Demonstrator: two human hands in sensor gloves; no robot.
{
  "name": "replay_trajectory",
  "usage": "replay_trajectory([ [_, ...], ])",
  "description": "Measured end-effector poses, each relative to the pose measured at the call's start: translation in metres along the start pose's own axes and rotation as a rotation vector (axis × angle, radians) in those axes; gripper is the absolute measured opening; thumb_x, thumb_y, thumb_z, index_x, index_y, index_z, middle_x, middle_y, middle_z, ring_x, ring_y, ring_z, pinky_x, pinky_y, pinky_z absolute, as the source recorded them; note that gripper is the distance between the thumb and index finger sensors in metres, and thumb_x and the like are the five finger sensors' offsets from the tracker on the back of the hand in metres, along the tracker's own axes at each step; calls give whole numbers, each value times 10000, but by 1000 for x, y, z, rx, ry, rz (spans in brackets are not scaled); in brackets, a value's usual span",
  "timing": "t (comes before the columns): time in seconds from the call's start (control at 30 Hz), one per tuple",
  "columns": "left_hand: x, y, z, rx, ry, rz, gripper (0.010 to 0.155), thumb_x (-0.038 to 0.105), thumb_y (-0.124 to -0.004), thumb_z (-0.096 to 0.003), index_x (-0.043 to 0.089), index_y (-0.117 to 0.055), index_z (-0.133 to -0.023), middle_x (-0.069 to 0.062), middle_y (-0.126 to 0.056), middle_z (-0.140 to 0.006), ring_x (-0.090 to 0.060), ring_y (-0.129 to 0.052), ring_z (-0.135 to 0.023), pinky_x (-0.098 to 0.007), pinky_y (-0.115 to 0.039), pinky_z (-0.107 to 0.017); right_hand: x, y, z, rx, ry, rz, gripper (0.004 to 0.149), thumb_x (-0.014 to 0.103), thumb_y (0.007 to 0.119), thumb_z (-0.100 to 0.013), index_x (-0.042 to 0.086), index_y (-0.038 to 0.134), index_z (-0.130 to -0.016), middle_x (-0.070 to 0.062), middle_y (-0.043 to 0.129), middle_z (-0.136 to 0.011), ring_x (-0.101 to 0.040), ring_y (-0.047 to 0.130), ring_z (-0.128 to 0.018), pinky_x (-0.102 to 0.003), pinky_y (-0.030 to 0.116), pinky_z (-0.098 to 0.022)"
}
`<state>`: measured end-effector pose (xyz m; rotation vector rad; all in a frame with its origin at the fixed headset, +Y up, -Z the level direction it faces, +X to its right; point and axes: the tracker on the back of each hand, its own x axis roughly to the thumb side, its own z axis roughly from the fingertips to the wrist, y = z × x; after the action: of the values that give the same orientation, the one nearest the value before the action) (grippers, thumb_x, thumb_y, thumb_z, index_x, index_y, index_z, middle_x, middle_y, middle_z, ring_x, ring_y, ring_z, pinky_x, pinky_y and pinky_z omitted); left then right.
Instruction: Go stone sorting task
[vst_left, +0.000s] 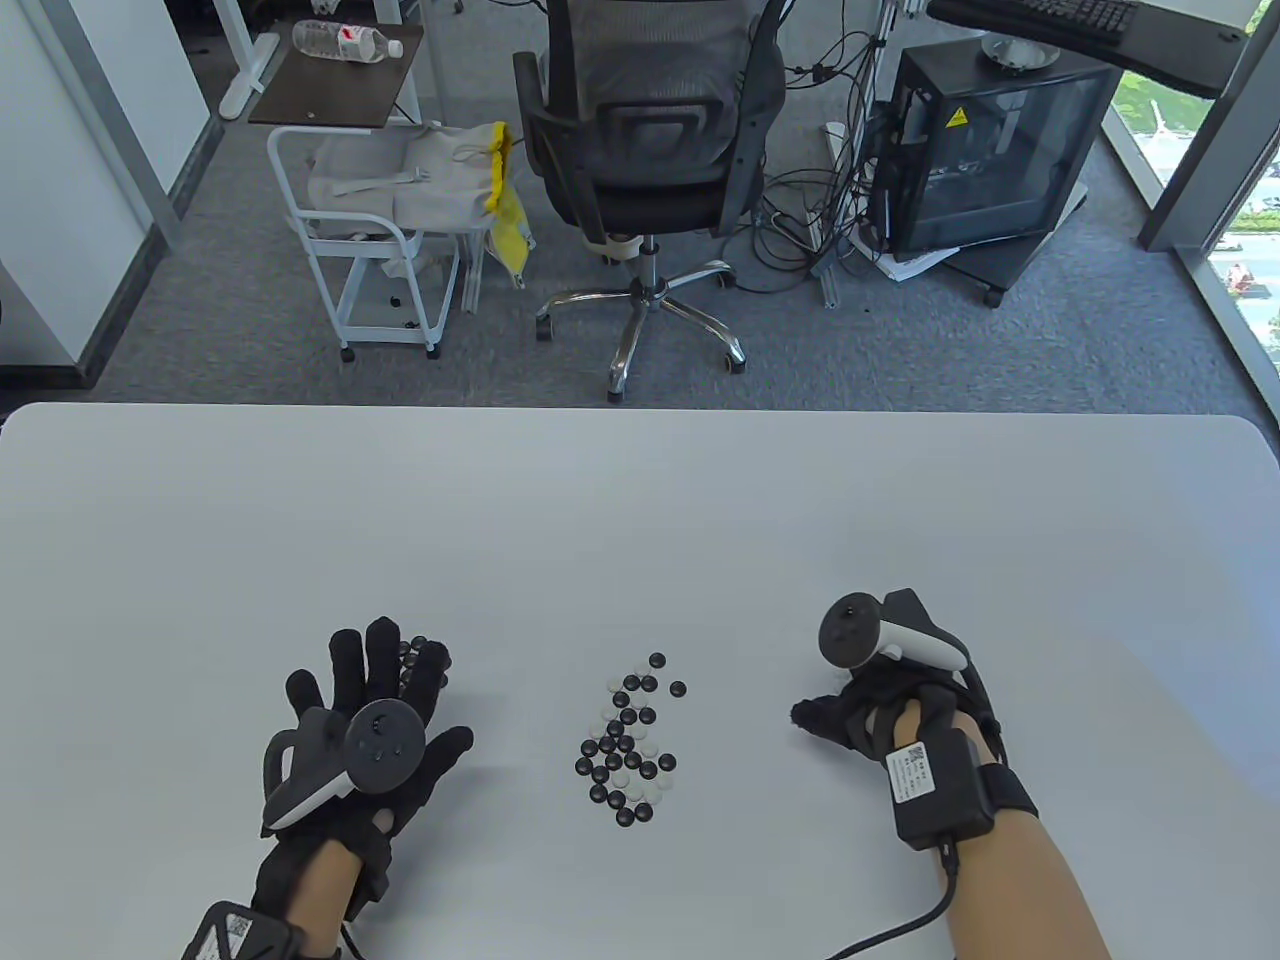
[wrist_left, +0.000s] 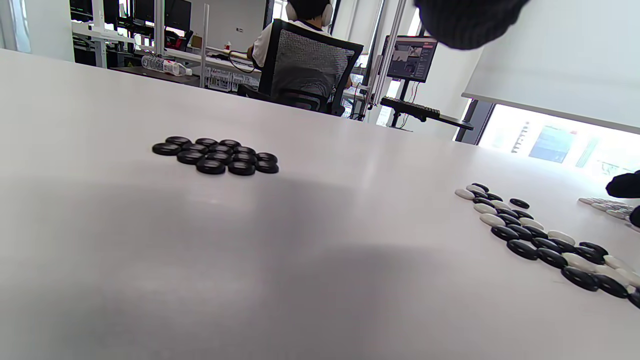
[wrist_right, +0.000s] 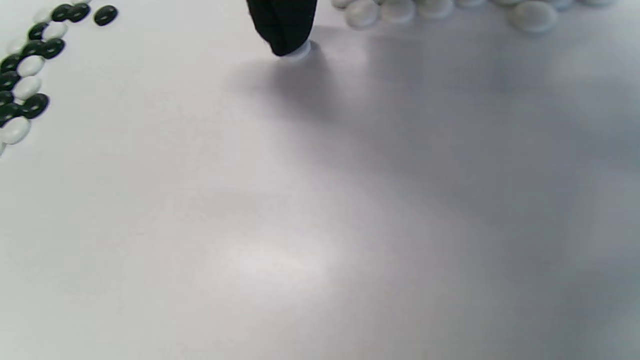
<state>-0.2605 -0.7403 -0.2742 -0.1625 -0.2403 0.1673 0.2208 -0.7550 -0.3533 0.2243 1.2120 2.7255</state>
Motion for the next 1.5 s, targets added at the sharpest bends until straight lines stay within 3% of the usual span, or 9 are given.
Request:
replay_trajectory([
  [0.33, 2, -5, -5, -26, 13, -19, 824, 566, -565, -572, 182, -169, -1184, -269, 151, -1116, -523, 184, -930, -802, 32, -500, -64, 2, 19, -58, 149, -110, 655, 504, 529, -560, 151, 626, -1103, -354, 48, -1123, -638, -49, -928, -894, 116, -582],
  [0.73, 4, -2, -3, -3, 0, -17, 823, 566, -565, -574, 182, -167, -1183, -270, 155, -1114, -522, 186, -928, -802, 32, -500, -58, -7, 18, -103, 137, -153, 686, 503, 526, -563, 113, 598, -1123, -375, 35, -1114, -645, -52, -921, -895, 120, -579],
  [0.97, 4, -2, -3, -14, 4, -17, 823, 564, -566, -573, 181, -168, -1184, -268, 156, -1114, -521, 189, -928, -801, 34, -501, 13, -40, 6, -146, -35, -133, 672, 500, 530, -567, 103, 701, -1082, -369, 84, -1129, -646, -22, -929, -895, 135, -580],
  [1.17, 3, -1, -3, -10, 4, -9, 823, 564, -566, -574, 181, -168, -1184, -267, 155, -1115, -521, 189, -928, -802, 35, -500, 106, -40, -23, -112, -260, -48, 665, 500, 530, -569, 116, 684, -1089, -368, 75, -1127, -643, -24, -926, -895, 132, -579],
  [1.33, 2, -1, -2, -4, 0, -6, 822, 565, -566, -573, 182, -170, -1184, -267, 153, -1115, -522, 186, -929, -802, 31, -500, 158, -30, -50, -53, -305, 58, 667, 503, 526, -566, 134, 625, -1113, -359, 42, -1120, -637, -55, -923, -893, 119, -580],
  [1.5, 1, 1, 1, 6, -4, 6, 824, 566, -565, -573, 179, -170, -1184, -271, 151, -1115, -525, 183, -928, -803, 27, -500, 176, -24, -81, -2, -258, 86, 674, 505, 522, -564, 142, 592, -1128, -359, 20, -1110, -634, -65, -915, -890, 106, -577],
])
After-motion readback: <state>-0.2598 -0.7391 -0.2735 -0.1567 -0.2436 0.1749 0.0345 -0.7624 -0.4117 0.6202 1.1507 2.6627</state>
